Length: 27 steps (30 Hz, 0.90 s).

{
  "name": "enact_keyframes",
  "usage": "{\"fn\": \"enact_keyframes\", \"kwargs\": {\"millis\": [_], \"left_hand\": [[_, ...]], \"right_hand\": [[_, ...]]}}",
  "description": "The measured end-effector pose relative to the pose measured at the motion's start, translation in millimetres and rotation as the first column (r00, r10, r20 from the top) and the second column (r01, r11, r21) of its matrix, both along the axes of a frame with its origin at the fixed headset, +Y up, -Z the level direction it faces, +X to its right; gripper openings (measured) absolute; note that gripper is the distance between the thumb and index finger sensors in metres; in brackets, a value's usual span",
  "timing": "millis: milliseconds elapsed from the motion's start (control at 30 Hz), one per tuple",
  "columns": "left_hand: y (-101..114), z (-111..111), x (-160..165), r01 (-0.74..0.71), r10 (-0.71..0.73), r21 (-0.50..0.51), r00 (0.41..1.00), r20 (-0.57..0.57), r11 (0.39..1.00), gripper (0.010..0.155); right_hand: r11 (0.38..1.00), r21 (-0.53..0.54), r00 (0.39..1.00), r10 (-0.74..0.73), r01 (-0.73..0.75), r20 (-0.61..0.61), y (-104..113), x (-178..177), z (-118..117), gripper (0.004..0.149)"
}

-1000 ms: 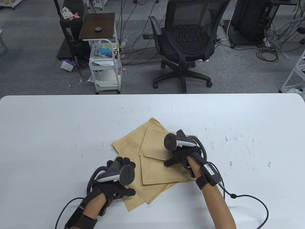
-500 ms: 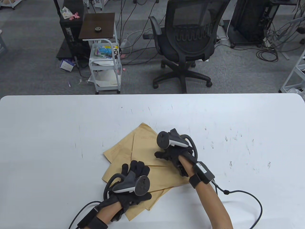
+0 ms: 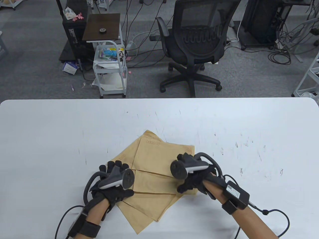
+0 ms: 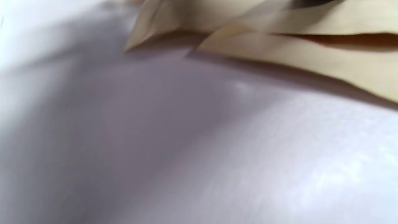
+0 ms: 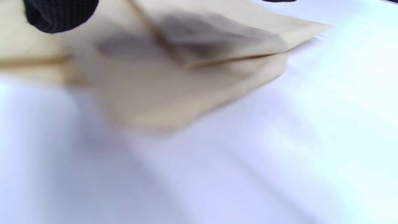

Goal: Push scattered envelopes inward from both sides into a neat stack

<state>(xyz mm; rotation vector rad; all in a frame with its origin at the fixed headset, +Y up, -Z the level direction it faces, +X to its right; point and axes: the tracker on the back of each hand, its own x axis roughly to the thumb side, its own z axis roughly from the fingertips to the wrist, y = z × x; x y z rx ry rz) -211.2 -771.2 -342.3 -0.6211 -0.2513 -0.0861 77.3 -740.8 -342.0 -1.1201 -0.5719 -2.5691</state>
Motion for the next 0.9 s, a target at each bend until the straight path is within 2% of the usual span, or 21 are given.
{"fn": "enact_keyframes", "kwargs": {"millis": [67, 100, 167, 267, 333, 400, 433, 467, 500, 567, 600, 633, 700, 733, 767, 800, 900], "left_hand": [[-7, -2, -8, -0.139, 0.138, -0.046, 0.990, -0.035, 0.989, 0.096], [-10, -2, -7, -0.169, 0.167, -0.053, 0.985, -0.047, 0.984, 0.095], [-13, 0, 1, -0.093, 0.091, -0.064, 0.996, -0.023, 0.994, 0.095], [-11, 3, 16, 0.045, -0.045, -0.002, 0.999, 0.028, 0.999, 0.098], [-10, 8, 29, 0.042, -0.042, 0.020, 0.999, 0.006, 0.999, 0.097], [-8, 12, 38, 0.029, -0.030, -0.034, 0.999, -0.024, 0.999, 0.098], [-7, 14, 40, -0.003, 0.002, -0.039, 1.000, -0.025, 0.999, 0.100], [-7, 15, 40, -0.034, 0.033, -0.037, 0.999, -0.009, 0.999, 0.101], [-7, 17, 40, -0.069, 0.069, -0.052, 0.997, 0.014, 0.996, 0.102], [-3, 27, 44, -0.091, 0.094, -0.091, 0.995, 0.033, 0.992, 0.108], [-2, 35, 50, -0.100, 0.112, -0.120, 0.989, 0.095, 0.988, 0.111], [-2, 39, 55, -0.099, 0.116, -0.119, 0.982, 0.147, 0.988, 0.114], [-6, 47, 70, -0.051, 0.055, -0.025, 0.972, 0.229, 0.998, 0.115], [-8, 49, 77, 0.011, -0.022, 0.043, 0.960, 0.278, 0.999, 0.115], [-8, 48, 80, 0.064, -0.083, 0.069, 0.943, 0.324, 0.996, 0.113], [-7, 47, 80, 0.082, -0.098, 0.061, 0.936, 0.339, 0.995, 0.112], [-5, 43, 68, 0.077, -0.088, 0.049, 0.955, 0.284, 0.996, 0.111]], "right_hand": [[0.997, 0.070, 0.988, -0.002, 0.013, -0.158, -13, -4, 35, 0.104], [0.988, 0.152, 0.977, 0.014, 0.018, -0.211, -19, -7, 51, 0.102], [0.953, 0.303, 0.953, 0.110, -0.019, -0.284, -27, -14, 72, 0.094], [0.921, 0.389, 0.931, 0.121, 0.024, -0.344, -24, -20, 84, 0.086], [0.933, 0.308, 0.911, -0.049, 0.189, -0.410, -18, -28, 96, 0.071], [0.959, 0.162, 0.899, -0.148, 0.232, -0.411, -19, -41, 109, 0.069], [0.974, 0.151, 0.919, -0.097, 0.166, -0.383, -22, -45, 112, 0.069], [0.975, 0.205, 0.930, -0.007, 0.088, -0.367, -25, -46, 114, 0.069], [0.955, 0.287, 0.926, 0.043, 0.072, -0.374, -27, -44, 113, 0.070], [0.897, 0.418, 0.907, 0.047, 0.146, -0.418, -30, -38, 108, 0.072], [0.904, 0.400, 0.911, 0.030, 0.150, -0.411, -31, -34, 107, 0.073], [0.932, 0.338, 0.924, 0.009, 0.131, -0.383, -31, -31, 106, 0.073], [0.960, 0.253, 0.944, -0.033, 0.122, -0.328, -32, -25, 103, 0.074], [0.969, 0.211, 0.944, -0.054, 0.128, -0.326, -33, -22, 100, 0.074], [0.971, 0.207, 0.944, -0.051, 0.123, -0.325, -32, -21, 98, 0.074], [0.973, 0.209, 0.947, -0.032, 0.103, -0.319, -29, -17, 95, 0.072], [0.984, 0.172, 0.953, 0.007, 0.048, -0.303, -22, -6, 83, 0.068]]}}
